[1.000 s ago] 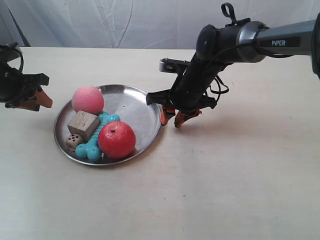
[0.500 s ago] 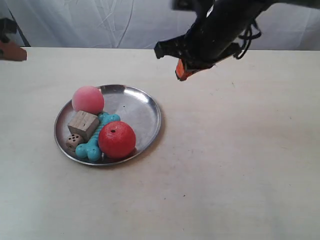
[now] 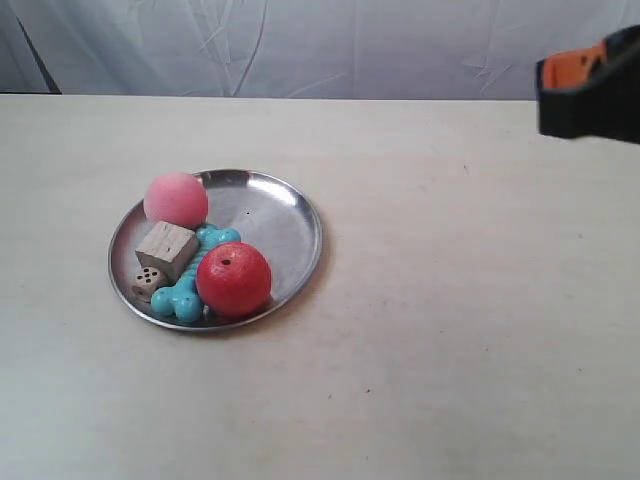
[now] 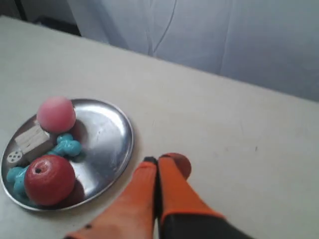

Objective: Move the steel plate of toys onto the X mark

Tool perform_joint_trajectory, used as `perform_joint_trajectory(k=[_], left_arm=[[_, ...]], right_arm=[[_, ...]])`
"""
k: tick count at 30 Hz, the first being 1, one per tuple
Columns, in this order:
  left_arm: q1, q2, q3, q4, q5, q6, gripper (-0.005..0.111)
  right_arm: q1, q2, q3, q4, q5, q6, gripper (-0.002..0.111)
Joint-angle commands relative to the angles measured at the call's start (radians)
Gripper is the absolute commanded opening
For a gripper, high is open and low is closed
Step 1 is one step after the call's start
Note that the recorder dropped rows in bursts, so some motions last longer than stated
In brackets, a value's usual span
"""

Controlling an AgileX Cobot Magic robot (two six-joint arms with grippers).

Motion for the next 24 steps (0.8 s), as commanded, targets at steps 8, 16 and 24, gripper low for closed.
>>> perform_joint_trajectory(k=[8, 16, 24], left_arm=[[-0.057, -0.269, 0.198, -0.036, -0.030, 0.059, 0.000], [-0.057, -0.302, 0.207, -0.016, -0.026, 0.059, 0.000], [-0.057, -0.302, 0.207, -0.016, -0.030, 0.059, 0.000]], right_arm=[[-0.001, -0.467, 0.417, -0.123, -0.412, 0.000, 0.000], [-0.001, -0.478, 0.465, -0.095, -0.294, 0.000, 0.000], [-0.001, -0.478, 0.465, -0.095, -0.294, 0.000, 0.000]])
